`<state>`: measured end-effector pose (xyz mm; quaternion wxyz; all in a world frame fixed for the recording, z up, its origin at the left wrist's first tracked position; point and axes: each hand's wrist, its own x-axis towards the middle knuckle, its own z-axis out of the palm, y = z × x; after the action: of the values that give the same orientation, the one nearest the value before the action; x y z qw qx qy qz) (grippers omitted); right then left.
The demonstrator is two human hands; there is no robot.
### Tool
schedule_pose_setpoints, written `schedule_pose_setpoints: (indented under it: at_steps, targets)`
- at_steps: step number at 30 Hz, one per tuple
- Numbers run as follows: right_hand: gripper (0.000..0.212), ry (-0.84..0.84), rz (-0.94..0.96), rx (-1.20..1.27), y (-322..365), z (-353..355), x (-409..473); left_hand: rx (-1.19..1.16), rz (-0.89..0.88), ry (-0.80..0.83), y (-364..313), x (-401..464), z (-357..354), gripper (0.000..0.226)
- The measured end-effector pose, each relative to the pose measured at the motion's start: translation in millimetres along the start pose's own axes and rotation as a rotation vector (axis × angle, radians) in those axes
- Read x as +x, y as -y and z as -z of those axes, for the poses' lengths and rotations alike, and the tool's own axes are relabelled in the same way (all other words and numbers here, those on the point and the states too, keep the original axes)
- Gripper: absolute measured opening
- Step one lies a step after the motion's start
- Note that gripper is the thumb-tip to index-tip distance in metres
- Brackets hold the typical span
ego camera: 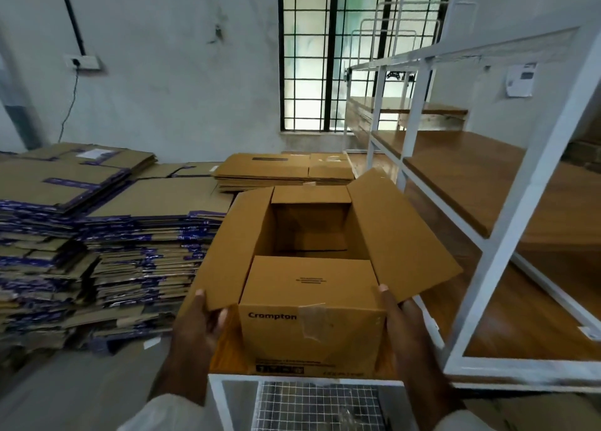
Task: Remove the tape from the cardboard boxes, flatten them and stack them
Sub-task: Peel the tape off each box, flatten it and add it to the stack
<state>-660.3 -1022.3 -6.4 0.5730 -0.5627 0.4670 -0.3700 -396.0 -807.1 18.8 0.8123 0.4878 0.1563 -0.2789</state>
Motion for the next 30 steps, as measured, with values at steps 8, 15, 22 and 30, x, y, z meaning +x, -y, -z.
schedule_pose_setpoints:
  at_steps: [8, 15, 22, 30]
  targets:
    - [0.020, -0.008, 0.008, -0.156, 49, -33, -42, 1.552, -1.162, -0.319, -59, 14, -11, 0.056]
    - [0.031, 0.056, -0.008, -0.284, 41, -69, -49, 1.895, -1.009, 0.353, -59, 1, -78, 0.058]
    - [0.041, -0.086, 0.002, -0.477, 44, -72, -72, 2.083, -0.769, 0.609, -81, 36, -89, 0.070]
    - [0.027, -0.112, 0.182, -0.310, 33, -88, -102, 1.716, -1.069, 0.705, -113, 27, -108, 0.049]
